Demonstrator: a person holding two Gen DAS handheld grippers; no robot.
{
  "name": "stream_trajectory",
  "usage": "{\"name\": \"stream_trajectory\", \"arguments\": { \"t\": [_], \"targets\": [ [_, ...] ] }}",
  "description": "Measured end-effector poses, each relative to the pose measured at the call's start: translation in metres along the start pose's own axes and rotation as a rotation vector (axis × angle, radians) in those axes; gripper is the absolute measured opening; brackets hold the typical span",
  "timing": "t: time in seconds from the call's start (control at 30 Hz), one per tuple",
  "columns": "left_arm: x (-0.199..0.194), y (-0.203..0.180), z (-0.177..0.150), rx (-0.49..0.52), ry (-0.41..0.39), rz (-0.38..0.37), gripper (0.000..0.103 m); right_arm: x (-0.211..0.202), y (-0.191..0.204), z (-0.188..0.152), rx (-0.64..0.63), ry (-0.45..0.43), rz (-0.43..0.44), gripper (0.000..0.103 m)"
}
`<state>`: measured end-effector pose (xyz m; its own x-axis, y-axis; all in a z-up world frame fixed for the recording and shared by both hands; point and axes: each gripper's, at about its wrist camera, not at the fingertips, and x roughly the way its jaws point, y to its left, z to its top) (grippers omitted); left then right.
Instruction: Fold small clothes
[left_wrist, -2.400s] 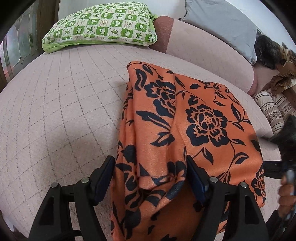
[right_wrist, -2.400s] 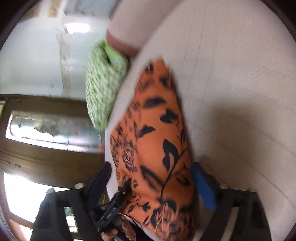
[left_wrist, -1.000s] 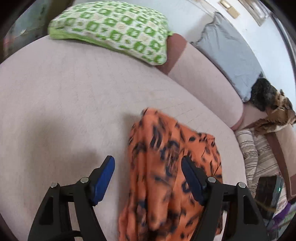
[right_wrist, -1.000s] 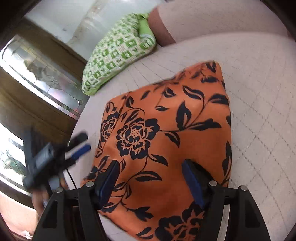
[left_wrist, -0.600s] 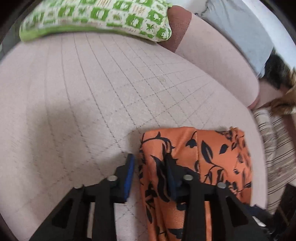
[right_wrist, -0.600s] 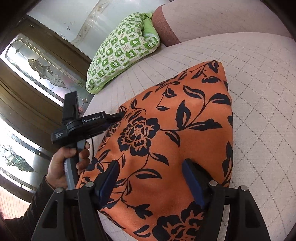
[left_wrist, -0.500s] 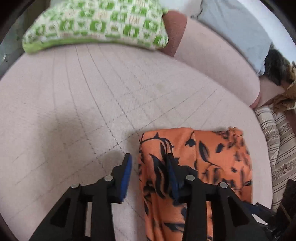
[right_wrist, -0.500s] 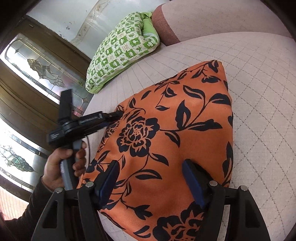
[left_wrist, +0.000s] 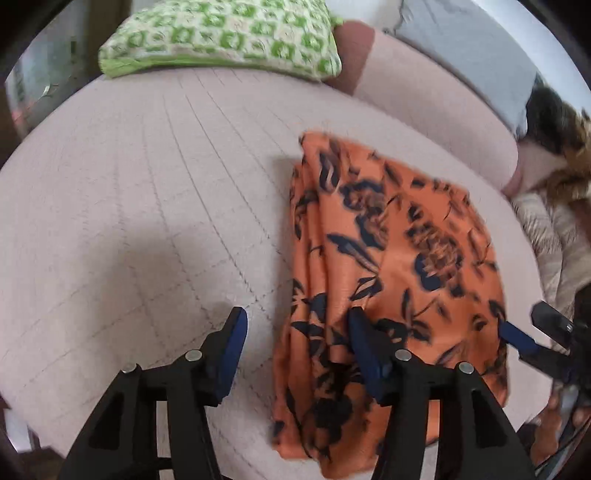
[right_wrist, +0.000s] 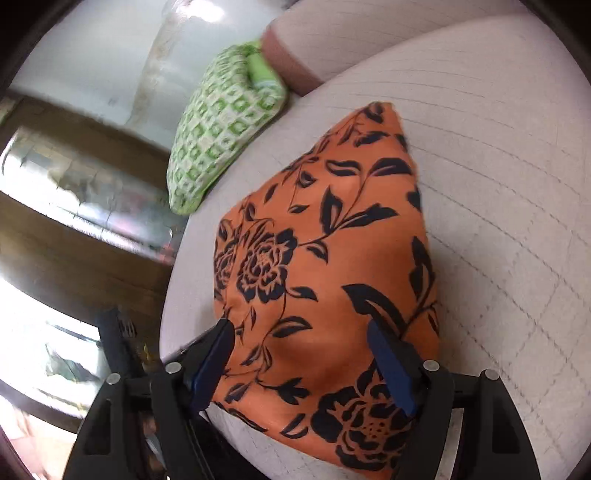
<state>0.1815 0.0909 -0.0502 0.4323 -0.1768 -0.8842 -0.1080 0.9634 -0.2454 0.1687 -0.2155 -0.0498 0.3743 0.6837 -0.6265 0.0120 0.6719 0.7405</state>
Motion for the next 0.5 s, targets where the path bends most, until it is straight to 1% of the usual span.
{"name": "stream_trajectory", "arguments": {
  "t": [0.07,0.13,0.2,0.23,0.27,0.33,0.37,0.5],
  "targets": [
    [-0.016,-0.010,0.001,0.046,-0.051,0.028,0.059,-0.018,0.019,-0.004,-0.074,-0.042,0.016,0.078],
    [-0.027,-0.015,-0.001,0.054,-0.070,0.041,0.059,-0.026,0.030,-0.010,-0.110,-0.043,0.019,0.078],
    [-0.034,-0.018,-0.004,0.042,-0.079,0.033,0.060,-0.024,0.025,-0.013,-0.104,-0.044,0.007,0.082],
    [-0.036,-0.019,-0.007,0.044,-0.083,0.035,0.060,-0.019,0.018,-0.014,-0.080,-0.041,-0.021,0.083],
    [-0.040,-0.021,-0.011,0.047,-0.085,0.035,0.060,-0.008,0.003,-0.014,-0.036,-0.021,-0.054,0.084],
    [-0.042,-0.021,-0.017,0.051,-0.076,0.037,0.060,0.007,-0.017,-0.016,0.047,0.034,-0.058,0.084],
    [-0.043,-0.023,-0.019,0.052,-0.071,0.034,0.060,0.005,-0.018,-0.017,0.068,0.022,-0.043,0.084],
    [-0.046,-0.020,-0.020,0.051,-0.088,0.042,0.063,-0.015,0.008,-0.018,-0.006,-0.033,-0.018,0.084]
  ]
}}
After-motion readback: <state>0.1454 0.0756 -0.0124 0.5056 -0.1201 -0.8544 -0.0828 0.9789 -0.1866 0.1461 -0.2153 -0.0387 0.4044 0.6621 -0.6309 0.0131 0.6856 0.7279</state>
